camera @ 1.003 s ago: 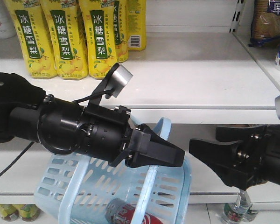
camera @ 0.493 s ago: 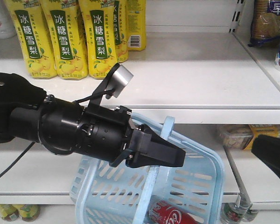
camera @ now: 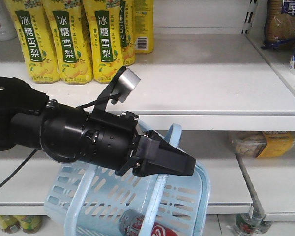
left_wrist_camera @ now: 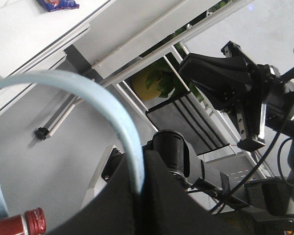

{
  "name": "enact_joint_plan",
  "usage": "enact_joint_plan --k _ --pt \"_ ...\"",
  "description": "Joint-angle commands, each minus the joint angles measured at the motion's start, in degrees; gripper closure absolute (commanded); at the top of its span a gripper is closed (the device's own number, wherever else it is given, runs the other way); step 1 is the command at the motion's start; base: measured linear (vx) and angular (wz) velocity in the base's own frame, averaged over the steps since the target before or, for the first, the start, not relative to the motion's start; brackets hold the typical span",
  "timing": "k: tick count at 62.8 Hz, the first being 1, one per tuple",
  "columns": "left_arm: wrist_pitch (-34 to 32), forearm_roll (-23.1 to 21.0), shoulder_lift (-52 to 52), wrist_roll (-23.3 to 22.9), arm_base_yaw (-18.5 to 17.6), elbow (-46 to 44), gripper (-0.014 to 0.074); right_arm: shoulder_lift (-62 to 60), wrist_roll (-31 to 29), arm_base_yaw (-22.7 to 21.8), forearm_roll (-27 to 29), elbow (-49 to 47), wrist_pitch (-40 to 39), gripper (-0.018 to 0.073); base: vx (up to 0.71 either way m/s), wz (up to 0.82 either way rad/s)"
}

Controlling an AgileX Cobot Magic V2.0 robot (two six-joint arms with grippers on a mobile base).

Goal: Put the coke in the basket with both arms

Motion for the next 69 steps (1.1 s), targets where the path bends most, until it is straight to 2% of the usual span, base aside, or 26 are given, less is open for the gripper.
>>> enact_joint_plan --k 1,10,69 --pt "0.30 -6.46 -2.73 0.93 -0.12 -2.30 0.0602 0.43 0.86 -0.27 -1.38 -1.71 -1.23 0.0563 0.00 0.00" --pt "0.30 -6.46 -2.73 0.93 -0.12 -2.30 0.0602 0.43 0.86 -0.27 -1.03 -1.71 0.80 0.0561 0.00 0.00" --pt "-0.20 -6.18 -2.34 1.00 -0.12 -2.24 0.0602 0.43 0.86 -0.27 -1.11 -1.71 0.86 0.0561 0.00 0.00"
